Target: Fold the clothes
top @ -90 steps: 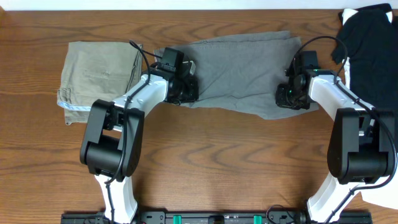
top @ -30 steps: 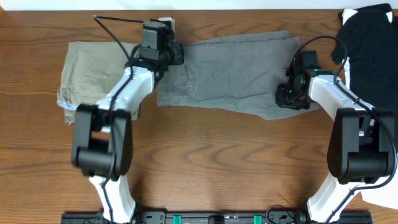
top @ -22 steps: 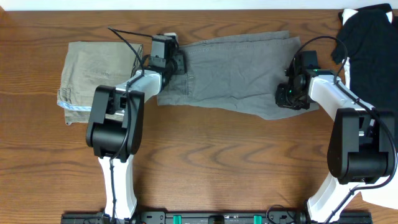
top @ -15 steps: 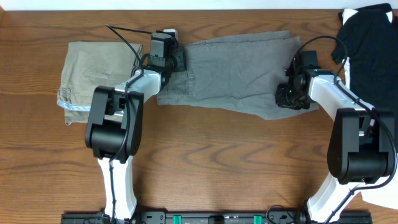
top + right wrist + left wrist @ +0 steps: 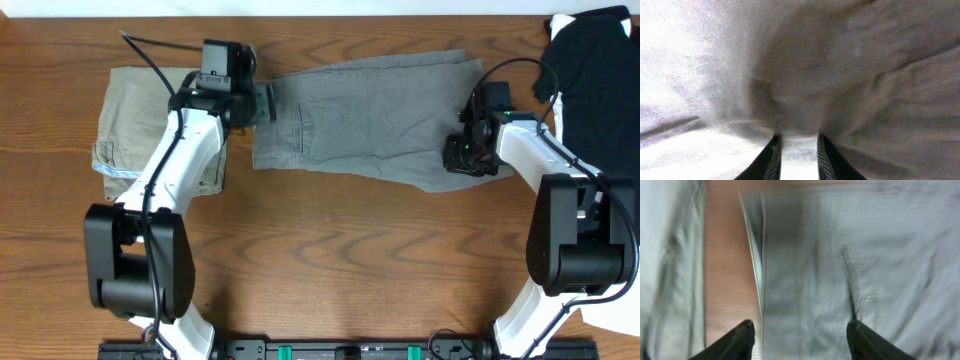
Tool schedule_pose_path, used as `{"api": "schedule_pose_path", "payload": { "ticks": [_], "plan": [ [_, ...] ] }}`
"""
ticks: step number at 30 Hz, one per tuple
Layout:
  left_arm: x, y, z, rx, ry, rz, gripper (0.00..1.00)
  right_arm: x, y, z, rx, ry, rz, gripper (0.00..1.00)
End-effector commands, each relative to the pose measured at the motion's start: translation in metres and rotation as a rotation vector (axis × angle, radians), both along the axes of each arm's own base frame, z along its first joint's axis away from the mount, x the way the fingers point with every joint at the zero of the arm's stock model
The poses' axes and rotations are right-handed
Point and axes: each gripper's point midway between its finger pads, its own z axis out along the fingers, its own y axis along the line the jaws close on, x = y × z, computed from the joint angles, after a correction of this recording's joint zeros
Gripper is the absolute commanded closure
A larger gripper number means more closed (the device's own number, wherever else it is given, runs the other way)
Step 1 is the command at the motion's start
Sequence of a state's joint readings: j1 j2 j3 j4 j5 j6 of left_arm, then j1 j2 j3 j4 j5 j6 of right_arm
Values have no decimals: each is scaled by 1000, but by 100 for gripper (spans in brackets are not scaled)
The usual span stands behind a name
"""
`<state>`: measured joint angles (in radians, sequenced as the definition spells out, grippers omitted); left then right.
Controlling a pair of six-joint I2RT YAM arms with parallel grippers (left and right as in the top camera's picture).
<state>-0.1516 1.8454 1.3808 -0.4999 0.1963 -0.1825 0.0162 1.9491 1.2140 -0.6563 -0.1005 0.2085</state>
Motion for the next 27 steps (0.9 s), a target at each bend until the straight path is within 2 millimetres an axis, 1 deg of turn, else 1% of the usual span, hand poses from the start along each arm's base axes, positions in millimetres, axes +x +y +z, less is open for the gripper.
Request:
{"api": "schedule_pose_path", "payload": {
  "ticks": [1, 5, 9, 17, 20, 22, 23, 25, 27],
  "plan": [
    [-11, -2, -28, -1, 92, -16, 37, -12, -8, -13, -40, 46, -16, 77],
    [-13, -2, -44, 5, 130, -15, 34, -12, -8, -13, -39, 47, -16, 78],
    [-13, 8, -63, 55, 163, 18, 33, -13, -8, -13, -39, 51, -16, 78],
    [-15, 7, -113, 59, 245, 30, 32, -13, -5, -13, -23, 50, -13, 79],
    [-17, 7, -124, 62, 265, 30, 32, -13, -5, -13, -21, 50, -13, 79],
    [-18, 7, -126, 63, 270, 30, 32, -13, -5, -13, -21, 50, -13, 79],
    [-18, 7, -126, 64, 272, 30, 34, -13, -5, -13, -21, 50, -13, 79],
    [-19, 7, -126, 59, 273, 28, 44, -13, -5, -13, -21, 50, -13, 79],
    [-20, 6, -126, 58, 277, 27, 48, -13, -5, -13, -21, 50, -13, 80]
  ]
}}
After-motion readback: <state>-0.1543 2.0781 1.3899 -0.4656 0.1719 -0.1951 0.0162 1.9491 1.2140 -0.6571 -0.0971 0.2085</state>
